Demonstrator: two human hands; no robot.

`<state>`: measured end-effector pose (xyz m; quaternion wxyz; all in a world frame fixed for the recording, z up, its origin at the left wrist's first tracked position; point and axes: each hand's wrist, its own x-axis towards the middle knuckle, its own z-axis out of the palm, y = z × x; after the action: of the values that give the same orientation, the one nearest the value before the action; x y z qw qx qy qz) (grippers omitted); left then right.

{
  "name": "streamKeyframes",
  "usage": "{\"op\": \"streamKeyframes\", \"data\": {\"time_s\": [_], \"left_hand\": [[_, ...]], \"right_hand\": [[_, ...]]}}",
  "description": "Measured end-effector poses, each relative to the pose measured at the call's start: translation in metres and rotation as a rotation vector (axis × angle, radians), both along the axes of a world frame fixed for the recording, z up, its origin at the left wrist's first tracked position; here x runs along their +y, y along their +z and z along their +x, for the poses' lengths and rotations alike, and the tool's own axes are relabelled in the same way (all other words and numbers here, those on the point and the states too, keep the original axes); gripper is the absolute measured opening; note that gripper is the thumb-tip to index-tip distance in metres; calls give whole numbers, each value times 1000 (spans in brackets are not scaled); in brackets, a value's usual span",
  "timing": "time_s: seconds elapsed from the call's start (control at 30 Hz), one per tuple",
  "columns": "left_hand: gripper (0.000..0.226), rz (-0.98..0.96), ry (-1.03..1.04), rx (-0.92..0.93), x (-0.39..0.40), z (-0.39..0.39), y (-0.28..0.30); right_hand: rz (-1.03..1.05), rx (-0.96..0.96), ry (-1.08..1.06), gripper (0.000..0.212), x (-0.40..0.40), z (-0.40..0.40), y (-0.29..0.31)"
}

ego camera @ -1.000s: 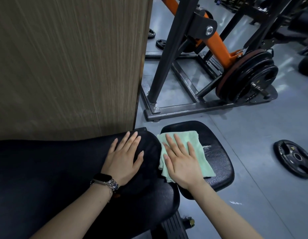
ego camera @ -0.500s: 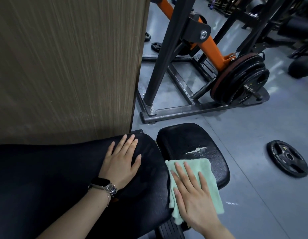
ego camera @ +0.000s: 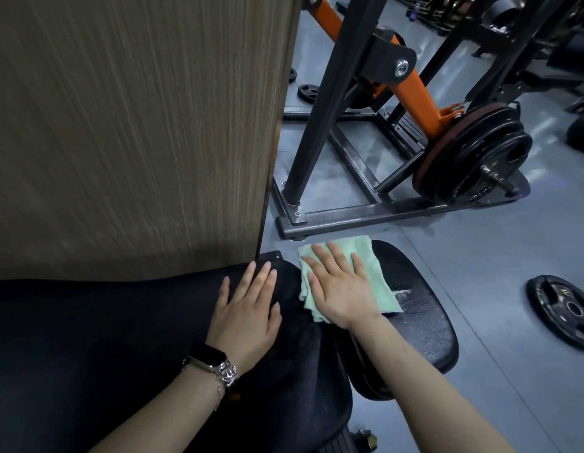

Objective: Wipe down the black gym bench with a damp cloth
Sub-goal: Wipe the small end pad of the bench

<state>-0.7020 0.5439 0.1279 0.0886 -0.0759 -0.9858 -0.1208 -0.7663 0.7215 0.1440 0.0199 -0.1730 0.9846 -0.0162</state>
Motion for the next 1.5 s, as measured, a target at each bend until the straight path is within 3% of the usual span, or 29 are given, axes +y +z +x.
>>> {"op": "streamKeyframes", "data": {"time_s": [0.13,0.57,0.87,1.1,1.33,1.5], "left_hand": [[55,32,-14,-18,21,-5,-1],[58,40,-8,-43,23,-6,-8],[60,42,-13,-47,22,-5,-9],[61,22,-14,-61,25,-5,-6],[65,3,12,-86,26,-5,-3],[71,2,23,-117,27,-4,0]], "right_hand": [[25,9,-7,84,-8,-26,3],[6,-51,314,65,37,-56,10],[-5,-5,246,72,67,-80,16],[-19,21,272,79,38,-72,16],[11,60,395,72,3,-57,9],[21,36,369,74,8,-59,12]]}}
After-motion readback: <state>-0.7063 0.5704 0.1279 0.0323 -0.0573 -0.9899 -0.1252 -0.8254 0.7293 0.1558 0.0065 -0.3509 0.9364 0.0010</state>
